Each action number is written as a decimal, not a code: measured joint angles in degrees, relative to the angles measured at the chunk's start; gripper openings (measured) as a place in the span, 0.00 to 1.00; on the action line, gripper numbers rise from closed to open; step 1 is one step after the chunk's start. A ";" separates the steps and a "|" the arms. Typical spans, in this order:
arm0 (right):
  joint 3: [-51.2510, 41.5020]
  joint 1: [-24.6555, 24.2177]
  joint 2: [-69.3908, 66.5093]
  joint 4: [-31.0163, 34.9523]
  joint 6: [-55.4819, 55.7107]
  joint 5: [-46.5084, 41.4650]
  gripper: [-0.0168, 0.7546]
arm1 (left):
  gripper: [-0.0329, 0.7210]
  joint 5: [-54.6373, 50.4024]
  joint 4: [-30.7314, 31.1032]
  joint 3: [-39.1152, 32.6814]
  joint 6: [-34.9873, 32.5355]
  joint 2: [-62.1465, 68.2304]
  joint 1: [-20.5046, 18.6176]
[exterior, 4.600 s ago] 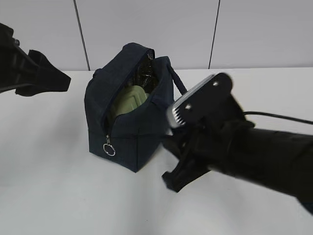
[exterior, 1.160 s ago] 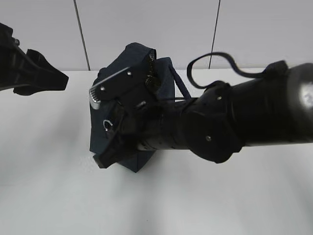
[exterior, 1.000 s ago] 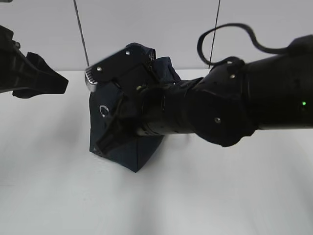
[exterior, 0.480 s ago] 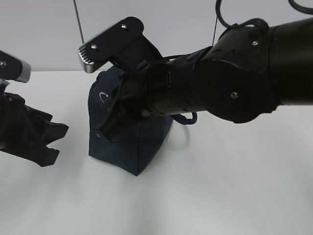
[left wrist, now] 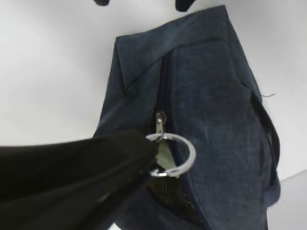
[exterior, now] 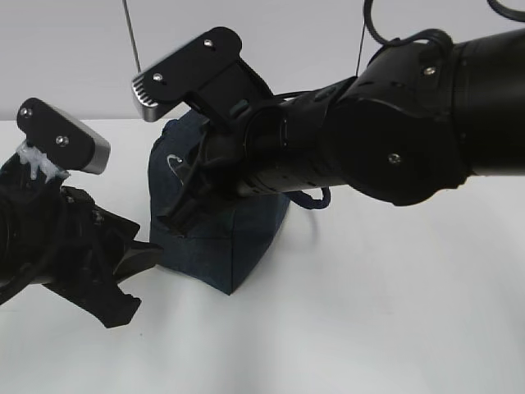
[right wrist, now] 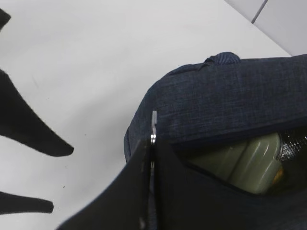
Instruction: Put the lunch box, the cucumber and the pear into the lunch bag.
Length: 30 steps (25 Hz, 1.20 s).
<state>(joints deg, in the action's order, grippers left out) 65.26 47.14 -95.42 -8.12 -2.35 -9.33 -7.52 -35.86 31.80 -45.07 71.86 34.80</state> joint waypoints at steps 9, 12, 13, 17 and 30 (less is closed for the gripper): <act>0.03 0.00 0.09 0.00 0.00 -0.46 0.03 | 0.35 -12.80 -10.86 0.05 -2.41 0.00 -4.21; 0.03 0.00 0.22 0.00 0.00 -0.97 0.03 | 0.35 -21.21 -15.22 0.16 -5.02 0.00 -10.07; 0.03 0.00 0.22 0.00 0.00 -1.09 0.03 | 0.35 -23.28 -16.42 0.16 -5.28 0.00 -11.96; 0.13 0.00 0.22 0.00 0.00 -1.18 0.03 | 0.35 -24.50 -12.81 0.97 -3.85 0.20 -18.45; 0.13 0.00 0.22 0.00 0.00 -1.58 0.03 | 0.39 -6.55 23.13 2.31 29.49 3.73 -14.97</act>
<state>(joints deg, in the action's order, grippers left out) 65.39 47.14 -95.21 -8.12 -2.35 -10.91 -14.06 -12.73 34.10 -15.58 75.59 19.83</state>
